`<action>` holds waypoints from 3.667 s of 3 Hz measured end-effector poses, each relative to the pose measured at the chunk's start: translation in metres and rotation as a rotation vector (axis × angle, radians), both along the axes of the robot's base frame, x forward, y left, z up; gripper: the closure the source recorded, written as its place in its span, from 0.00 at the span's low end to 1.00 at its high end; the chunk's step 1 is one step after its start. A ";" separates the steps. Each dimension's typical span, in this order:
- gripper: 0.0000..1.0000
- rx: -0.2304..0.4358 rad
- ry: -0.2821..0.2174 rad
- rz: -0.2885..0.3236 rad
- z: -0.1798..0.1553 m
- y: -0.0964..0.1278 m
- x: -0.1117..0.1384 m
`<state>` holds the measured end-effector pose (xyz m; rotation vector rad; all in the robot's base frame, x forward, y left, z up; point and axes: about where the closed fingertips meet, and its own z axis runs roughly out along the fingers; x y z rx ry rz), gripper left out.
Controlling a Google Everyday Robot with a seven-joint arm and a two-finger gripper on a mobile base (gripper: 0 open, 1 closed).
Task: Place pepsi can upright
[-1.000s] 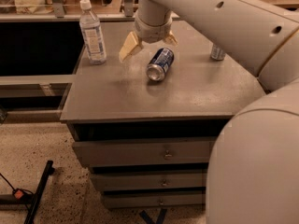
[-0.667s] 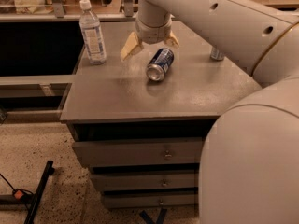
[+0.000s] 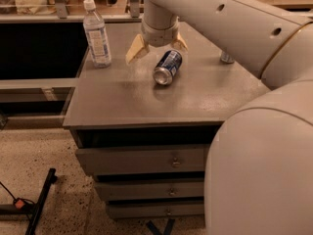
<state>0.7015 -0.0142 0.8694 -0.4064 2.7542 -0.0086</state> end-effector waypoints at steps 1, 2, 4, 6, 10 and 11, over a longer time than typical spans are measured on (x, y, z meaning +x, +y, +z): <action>0.00 -0.039 0.003 -0.092 -0.008 -0.005 0.008; 0.00 -0.088 0.041 -0.229 -0.026 -0.013 0.023; 0.00 -0.154 0.188 -0.411 -0.053 -0.044 0.040; 0.00 -0.100 0.194 -0.399 -0.054 -0.042 0.046; 0.41 -0.025 0.258 -0.530 -0.037 -0.051 0.030; 0.64 -0.002 0.280 -0.532 -0.039 -0.053 0.028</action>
Offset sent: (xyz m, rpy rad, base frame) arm 0.0440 -0.0228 -0.0422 -0.1447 0.0885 -0.4056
